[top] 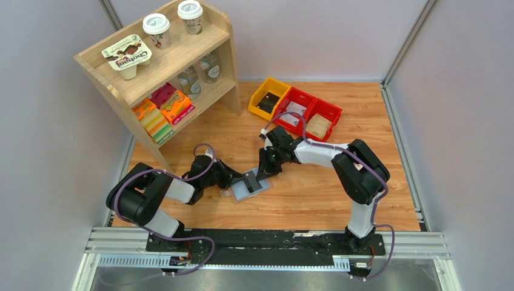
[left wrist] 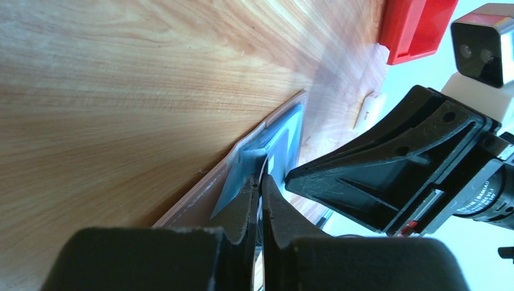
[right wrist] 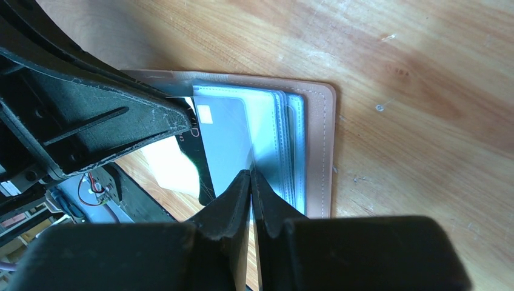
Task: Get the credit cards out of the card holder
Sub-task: Remove the credit card from the card holder.
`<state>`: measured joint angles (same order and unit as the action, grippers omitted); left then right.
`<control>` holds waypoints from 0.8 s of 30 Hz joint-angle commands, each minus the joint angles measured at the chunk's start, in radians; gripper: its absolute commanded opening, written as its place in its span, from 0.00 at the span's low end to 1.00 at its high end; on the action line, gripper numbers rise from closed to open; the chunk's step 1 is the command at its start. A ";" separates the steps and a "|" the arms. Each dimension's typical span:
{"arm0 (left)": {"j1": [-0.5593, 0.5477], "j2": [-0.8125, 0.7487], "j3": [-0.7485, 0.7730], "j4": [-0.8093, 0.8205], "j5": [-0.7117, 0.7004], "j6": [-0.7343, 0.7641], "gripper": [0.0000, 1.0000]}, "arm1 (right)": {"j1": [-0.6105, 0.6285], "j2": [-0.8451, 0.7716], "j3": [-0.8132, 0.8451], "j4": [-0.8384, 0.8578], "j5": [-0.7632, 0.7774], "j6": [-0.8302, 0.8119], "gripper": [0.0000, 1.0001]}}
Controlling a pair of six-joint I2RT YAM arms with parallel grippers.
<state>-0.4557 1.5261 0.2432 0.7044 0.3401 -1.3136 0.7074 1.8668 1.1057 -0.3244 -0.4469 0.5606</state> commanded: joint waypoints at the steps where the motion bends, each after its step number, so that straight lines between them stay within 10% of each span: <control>1: 0.002 -0.032 -0.012 0.035 0.000 0.033 0.03 | -0.006 0.020 -0.023 -0.016 0.046 -0.014 0.12; 24: 0.003 -0.806 -0.053 -0.672 -0.279 0.109 0.00 | -0.019 -0.067 0.025 -0.025 0.027 0.008 0.20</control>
<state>-0.4557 0.8341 0.1974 0.0937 0.1135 -1.1831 0.6960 1.8587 1.1023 -0.3248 -0.4469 0.5610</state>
